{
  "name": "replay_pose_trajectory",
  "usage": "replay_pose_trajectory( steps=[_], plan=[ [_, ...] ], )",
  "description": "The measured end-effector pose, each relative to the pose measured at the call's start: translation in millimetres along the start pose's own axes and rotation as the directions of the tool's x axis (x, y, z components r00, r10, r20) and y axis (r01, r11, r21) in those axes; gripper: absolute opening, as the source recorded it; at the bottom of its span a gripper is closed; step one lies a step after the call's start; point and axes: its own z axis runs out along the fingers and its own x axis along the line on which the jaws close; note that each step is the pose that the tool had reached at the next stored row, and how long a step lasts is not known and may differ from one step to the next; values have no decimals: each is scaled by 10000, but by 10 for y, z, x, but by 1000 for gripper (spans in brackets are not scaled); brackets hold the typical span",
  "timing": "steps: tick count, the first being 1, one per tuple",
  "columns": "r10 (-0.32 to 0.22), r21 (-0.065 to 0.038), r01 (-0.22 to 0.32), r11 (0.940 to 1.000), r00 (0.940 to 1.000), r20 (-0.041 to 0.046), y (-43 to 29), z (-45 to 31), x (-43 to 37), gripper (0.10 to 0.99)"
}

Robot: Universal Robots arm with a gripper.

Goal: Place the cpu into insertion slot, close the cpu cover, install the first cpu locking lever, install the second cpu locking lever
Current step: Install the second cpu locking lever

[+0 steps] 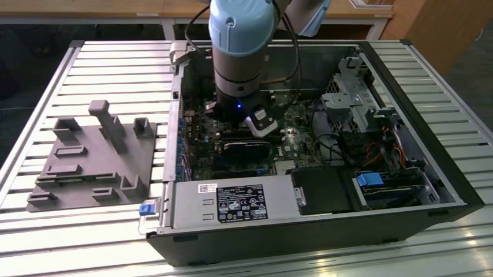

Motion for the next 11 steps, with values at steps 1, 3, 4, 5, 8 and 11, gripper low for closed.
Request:
replay_pose_trajectory(
  steps=[1, 3, 4, 5, 8, 11],
  plan=[
    [1, -8, -1, 10000, 10000, 2, 5, -16, 0, 106],
    [1, -15, -1, 10000, 10000, 1, 15, -52, -1, 106],
    [1, -18, -1, 10000, 10000, 1, 21, -72, -2, 106],
    [1, -20, -1, 10000, 10000, 1, 26, -90, -2, 106],
    [1, -20, -1, 10000, 10000, 1, 39, -133, -3, 106],
    [0, -23, 0, 10000, 10000, 0, 52, -178, -4, 106]
  ],
)
